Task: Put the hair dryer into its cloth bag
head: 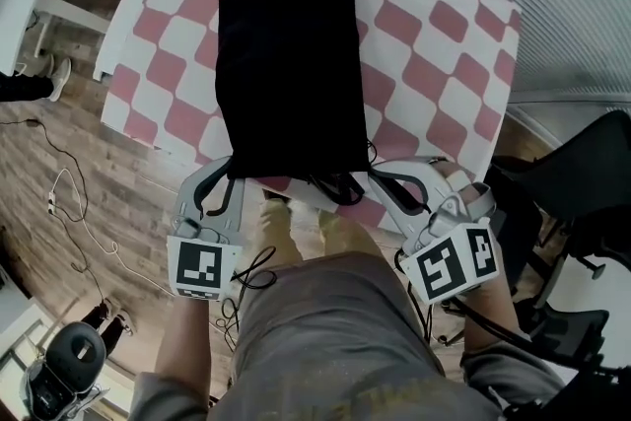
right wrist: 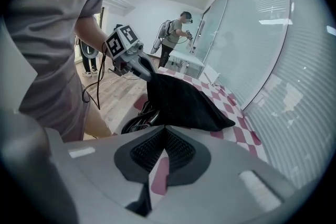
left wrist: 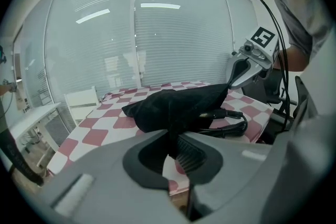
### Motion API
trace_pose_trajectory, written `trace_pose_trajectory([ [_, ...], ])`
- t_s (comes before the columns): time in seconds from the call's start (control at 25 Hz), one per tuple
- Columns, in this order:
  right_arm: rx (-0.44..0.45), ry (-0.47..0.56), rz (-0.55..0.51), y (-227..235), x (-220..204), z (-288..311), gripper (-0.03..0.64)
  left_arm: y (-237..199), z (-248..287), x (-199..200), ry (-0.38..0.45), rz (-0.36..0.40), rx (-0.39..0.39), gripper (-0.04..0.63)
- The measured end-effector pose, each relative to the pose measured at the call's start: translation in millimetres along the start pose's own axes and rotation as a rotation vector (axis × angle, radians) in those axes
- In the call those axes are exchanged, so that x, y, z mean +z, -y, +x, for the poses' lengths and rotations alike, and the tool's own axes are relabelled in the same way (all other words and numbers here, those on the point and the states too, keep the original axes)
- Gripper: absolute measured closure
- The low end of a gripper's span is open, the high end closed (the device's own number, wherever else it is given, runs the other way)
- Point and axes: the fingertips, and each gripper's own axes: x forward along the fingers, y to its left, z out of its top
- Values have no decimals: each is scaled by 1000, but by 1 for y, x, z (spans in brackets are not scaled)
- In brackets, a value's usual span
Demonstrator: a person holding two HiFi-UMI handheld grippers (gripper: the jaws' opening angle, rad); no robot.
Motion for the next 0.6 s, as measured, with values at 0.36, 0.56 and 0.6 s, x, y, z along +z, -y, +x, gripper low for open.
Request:
trace_pose_trajectory([
  [0.36,-29,-65,70,-33,-32,17,588,-2,0,-14,-13,51,-8,574],
  [0.56,73,100,234,-54,41,11,589,5,1,-7,6,44,-36,574],
  [0.6,107,88,237,-66,50,23,588,5,1,-7,5,43,-39,574],
])
